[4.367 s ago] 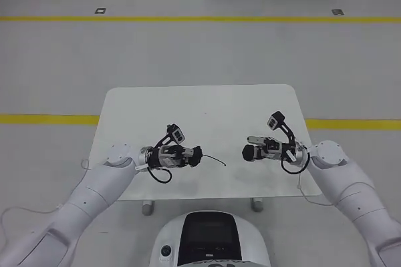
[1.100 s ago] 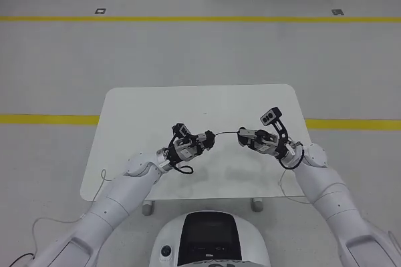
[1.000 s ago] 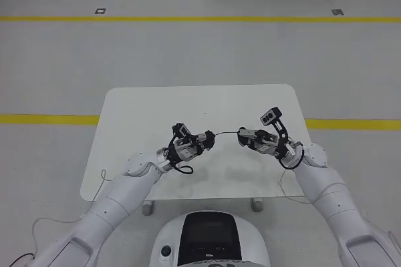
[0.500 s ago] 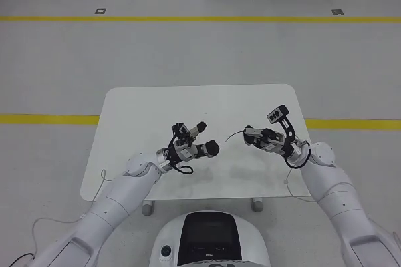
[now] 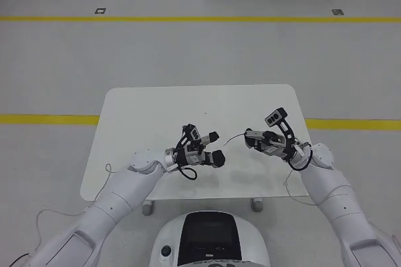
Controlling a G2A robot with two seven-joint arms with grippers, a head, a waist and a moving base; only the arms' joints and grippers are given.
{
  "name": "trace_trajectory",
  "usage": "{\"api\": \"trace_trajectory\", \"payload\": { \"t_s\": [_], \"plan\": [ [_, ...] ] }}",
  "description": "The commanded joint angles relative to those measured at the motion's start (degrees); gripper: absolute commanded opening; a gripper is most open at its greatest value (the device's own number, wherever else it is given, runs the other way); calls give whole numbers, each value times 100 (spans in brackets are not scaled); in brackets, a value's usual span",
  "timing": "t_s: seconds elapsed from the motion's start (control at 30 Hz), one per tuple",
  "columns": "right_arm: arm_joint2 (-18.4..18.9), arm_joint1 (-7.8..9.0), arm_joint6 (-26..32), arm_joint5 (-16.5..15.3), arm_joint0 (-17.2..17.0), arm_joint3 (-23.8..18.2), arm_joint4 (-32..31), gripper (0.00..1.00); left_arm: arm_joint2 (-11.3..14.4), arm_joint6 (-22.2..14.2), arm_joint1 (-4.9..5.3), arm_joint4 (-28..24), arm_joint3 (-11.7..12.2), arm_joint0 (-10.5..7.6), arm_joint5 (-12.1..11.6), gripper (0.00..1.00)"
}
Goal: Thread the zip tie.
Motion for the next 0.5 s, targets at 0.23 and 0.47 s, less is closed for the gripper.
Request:
{"api": "trace_trajectory", "payload": {
  "t_s": [0.23, 0.47],
  "plan": [
    [-33, -12, -36, 158, -72, -119, 127, 0, -3, 163, -3, 30, -101, 45, 69, 100],
    [-236, -69, -1, 509, -86, -187, 478, 0, 116, 578, -74, 272, -180, 7, -7, 100]
  ]
}}
